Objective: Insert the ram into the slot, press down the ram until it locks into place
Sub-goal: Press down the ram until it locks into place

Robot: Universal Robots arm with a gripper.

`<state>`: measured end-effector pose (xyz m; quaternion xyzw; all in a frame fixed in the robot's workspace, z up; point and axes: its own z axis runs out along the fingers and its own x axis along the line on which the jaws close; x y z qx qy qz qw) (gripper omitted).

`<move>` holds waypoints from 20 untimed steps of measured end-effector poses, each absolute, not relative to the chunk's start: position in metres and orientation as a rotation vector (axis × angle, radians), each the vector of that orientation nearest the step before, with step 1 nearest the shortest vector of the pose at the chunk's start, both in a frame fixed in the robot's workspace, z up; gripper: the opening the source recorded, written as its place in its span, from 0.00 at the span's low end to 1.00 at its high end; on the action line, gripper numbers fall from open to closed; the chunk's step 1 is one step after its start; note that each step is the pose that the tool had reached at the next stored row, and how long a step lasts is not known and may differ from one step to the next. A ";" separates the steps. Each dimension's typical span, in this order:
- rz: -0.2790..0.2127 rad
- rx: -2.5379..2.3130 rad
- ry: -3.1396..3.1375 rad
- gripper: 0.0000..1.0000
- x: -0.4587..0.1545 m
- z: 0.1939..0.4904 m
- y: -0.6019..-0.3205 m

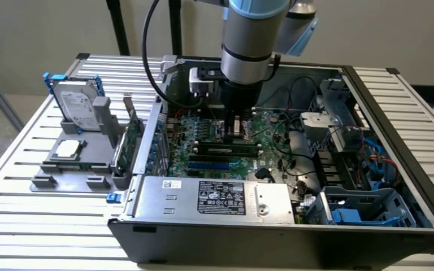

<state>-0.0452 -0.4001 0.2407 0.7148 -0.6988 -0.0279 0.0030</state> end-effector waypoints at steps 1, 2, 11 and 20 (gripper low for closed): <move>-0.087 2.237 -2.195 0.11 -0.044 0.240 -0.400; -0.087 2.232 -2.200 0.11 -0.044 0.239 -0.399; -0.057 2.202 -2.205 0.11 -0.041 0.234 -0.396; -0.047 2.198 -2.201 0.11 -0.041 0.226 -0.396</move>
